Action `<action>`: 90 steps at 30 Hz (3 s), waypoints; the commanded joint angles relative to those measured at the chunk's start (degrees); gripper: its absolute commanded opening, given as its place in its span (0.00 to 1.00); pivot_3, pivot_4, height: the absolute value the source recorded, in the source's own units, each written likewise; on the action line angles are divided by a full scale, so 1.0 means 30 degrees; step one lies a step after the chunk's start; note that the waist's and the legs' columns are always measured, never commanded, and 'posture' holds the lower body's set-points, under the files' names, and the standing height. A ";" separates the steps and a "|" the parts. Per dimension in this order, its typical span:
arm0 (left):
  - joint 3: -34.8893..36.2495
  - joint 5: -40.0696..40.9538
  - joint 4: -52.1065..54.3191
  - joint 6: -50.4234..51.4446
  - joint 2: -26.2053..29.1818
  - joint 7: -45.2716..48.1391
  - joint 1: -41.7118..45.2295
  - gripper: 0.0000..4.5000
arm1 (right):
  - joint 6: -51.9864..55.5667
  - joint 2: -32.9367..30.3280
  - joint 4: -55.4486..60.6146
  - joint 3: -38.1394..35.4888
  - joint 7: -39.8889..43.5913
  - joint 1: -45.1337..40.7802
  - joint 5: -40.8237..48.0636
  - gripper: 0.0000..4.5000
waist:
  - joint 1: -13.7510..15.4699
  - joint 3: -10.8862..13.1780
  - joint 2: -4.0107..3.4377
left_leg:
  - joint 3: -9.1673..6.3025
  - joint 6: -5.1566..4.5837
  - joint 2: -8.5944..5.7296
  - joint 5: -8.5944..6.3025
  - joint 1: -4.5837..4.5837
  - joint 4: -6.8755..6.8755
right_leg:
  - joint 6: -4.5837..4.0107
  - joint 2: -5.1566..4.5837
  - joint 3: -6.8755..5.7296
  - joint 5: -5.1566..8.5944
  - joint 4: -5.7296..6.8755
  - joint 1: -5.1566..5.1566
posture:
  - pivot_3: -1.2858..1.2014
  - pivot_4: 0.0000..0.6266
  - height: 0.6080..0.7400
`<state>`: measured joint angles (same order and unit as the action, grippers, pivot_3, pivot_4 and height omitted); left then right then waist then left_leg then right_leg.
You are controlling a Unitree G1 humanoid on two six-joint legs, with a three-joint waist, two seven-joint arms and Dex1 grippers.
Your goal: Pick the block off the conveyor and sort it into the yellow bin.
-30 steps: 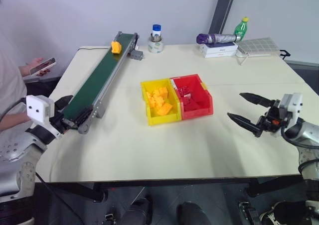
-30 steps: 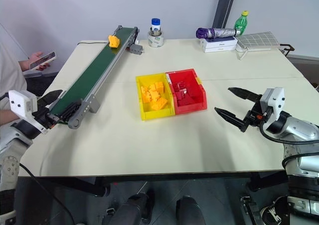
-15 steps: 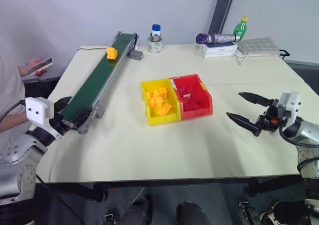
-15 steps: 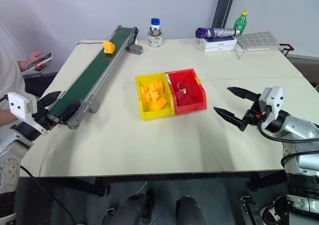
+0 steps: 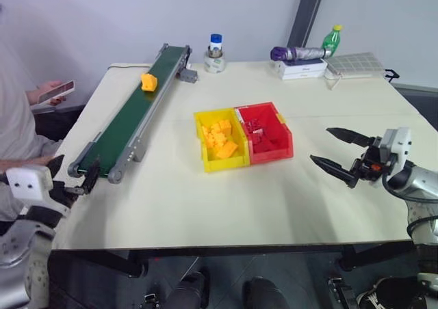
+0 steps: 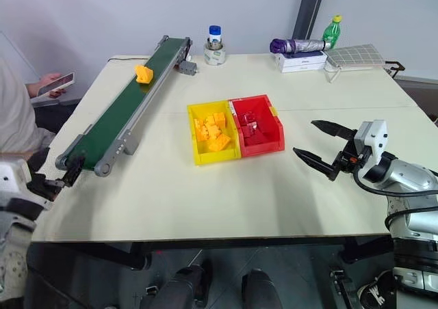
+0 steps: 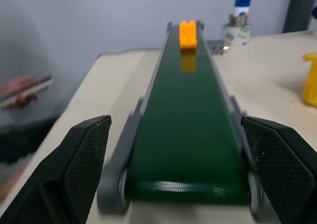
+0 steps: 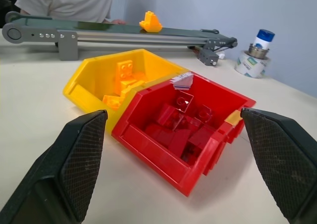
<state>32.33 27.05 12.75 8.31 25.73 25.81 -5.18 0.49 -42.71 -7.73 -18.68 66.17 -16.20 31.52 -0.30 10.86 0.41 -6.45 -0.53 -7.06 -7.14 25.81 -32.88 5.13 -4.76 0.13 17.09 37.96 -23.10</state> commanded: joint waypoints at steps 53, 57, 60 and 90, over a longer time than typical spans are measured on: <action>-0.4711 -0.2651 -0.8853 0.3003 0.2565 -0.0478 1.1496 0.99 | -0.0162 0.0106 0.1169 -0.0291 -0.0545 0.0368 -0.0134 1.00 | -0.0085 -0.0001 0.0000 | 0.0006 -0.0009 -0.0008 0.0001 0.0001 -0.0026 | 0.0076 0.0006 -0.0026 -0.0042 0.0006 -0.0008 | 0.52 0.24 1.00; -0.4967 -0.2541 -0.8730 0.3036 0.2257 -0.0236 1.1227 0.81 | -0.0097 0.0059 0.1329 -0.0309 -0.0644 0.0494 -0.0095 1.00 | -0.0076 -0.0001 0.0001 | 0.0004 -0.0009 -0.0008 0.0001 0.0002 -0.0032 | 0.0079 0.0007 -0.0026 -0.0045 0.0011 -0.0009 | 0.52 0.24 1.00; -0.4725 -0.2800 -0.8078 0.2702 0.2310 -0.0706 1.1132 0.49 | -0.0100 -0.0001 0.1302 -0.0328 -0.0647 0.0492 -0.0095 1.00 | -0.0080 -0.0001 0.0003 | 0.0003 -0.0009 -0.0007 0.0001 0.0002 -0.0041 | 0.0089 0.0007 -0.0026 -0.0052 0.0011 -0.0005 | 0.52 0.24 1.00; -1.1068 -0.5209 -1.2494 0.0206 -0.7551 -0.1745 1.8140 0.98 | -0.0052 0.0111 0.2277 -0.0518 -0.1428 0.1290 -0.0190 1.00 | 0.0340 0.0003 0.0020 | -0.0001 -0.0033 -0.0018 0.0014 -0.0027 -0.0131 | 0.0205 0.0011 -0.0073 -0.0115 -0.0006 0.0101 | 0.52 0.24 1.00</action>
<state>-1.30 11.31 -27.79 10.48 3.04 19.89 48.04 0.72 -41.71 -3.24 -18.45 62.22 -12.13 30.07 0.72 10.87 0.47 -6.45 -0.60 -7.12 -7.11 25.73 -33.28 5.75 -4.73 -0.09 16.74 37.94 -22.80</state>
